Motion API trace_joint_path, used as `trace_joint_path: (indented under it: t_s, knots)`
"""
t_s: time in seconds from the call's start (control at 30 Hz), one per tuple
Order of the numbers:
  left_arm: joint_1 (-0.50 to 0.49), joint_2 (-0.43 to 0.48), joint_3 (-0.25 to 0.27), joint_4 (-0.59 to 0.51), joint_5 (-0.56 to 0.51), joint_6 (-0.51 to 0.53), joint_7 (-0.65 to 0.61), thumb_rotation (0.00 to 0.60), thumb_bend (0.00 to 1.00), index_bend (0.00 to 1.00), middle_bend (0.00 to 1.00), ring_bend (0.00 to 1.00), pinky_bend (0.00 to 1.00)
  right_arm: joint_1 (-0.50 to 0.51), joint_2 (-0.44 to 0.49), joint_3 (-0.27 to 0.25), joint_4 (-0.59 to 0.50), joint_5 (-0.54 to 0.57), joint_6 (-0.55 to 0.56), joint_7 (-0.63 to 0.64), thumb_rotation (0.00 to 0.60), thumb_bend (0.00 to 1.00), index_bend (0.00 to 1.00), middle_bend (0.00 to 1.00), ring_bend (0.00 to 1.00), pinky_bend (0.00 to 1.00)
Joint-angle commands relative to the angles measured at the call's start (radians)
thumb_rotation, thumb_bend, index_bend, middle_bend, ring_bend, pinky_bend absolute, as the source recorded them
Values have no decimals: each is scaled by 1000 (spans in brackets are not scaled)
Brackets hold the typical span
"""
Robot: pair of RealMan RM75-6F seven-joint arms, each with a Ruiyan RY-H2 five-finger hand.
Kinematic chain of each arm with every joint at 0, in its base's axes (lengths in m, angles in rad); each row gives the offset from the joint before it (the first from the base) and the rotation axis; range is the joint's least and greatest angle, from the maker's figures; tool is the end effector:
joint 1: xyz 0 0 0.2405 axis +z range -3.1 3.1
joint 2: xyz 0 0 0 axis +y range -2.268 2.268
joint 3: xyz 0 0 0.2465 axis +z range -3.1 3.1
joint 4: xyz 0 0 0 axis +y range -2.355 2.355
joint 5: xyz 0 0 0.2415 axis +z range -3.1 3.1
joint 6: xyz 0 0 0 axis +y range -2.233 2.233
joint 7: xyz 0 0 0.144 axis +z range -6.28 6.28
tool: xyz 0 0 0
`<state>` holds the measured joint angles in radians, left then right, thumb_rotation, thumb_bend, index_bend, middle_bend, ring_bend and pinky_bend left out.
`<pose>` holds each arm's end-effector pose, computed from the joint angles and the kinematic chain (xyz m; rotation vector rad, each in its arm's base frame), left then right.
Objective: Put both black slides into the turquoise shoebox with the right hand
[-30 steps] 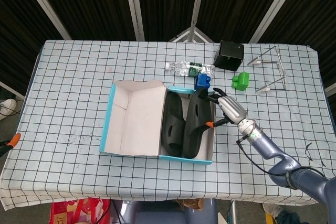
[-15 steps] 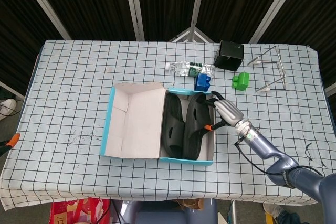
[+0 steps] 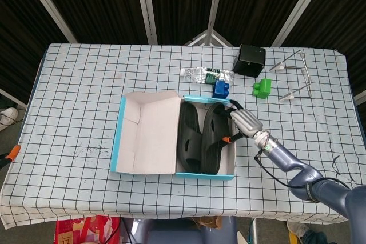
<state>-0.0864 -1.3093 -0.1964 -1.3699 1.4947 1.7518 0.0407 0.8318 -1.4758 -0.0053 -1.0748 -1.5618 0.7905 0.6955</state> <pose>-0.3190 0.2076 0.1466 -1.1283 -0.5438 -1.0536 -0.2200 -0.3910 -0.0208 1.9783 -1.3386 0.9694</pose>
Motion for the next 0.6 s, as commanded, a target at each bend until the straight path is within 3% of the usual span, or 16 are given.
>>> trace_joint_path:
  t_s: [0.03, 0.43, 0.6]
  knots:
    - [1, 0, 0, 0, 0, 1, 0, 600, 202, 97, 0, 0, 96, 11, 18, -9, -25, 0, -27, -18, 600, 638, 732, 555, 431, 0]
    - [1, 2, 1, -4, 1, 0, -2, 600, 202, 97, 0, 0, 96, 22, 50, -6, -94, 22, -60, -89, 600, 638, 766, 553, 401, 0]
    - [1, 2, 1, -5, 2, 0, -2, 600, 202, 98, 0, 0, 95, 26, 56, 1, -113, 34, -68, -107, 600, 639, 765, 451, 335, 0]
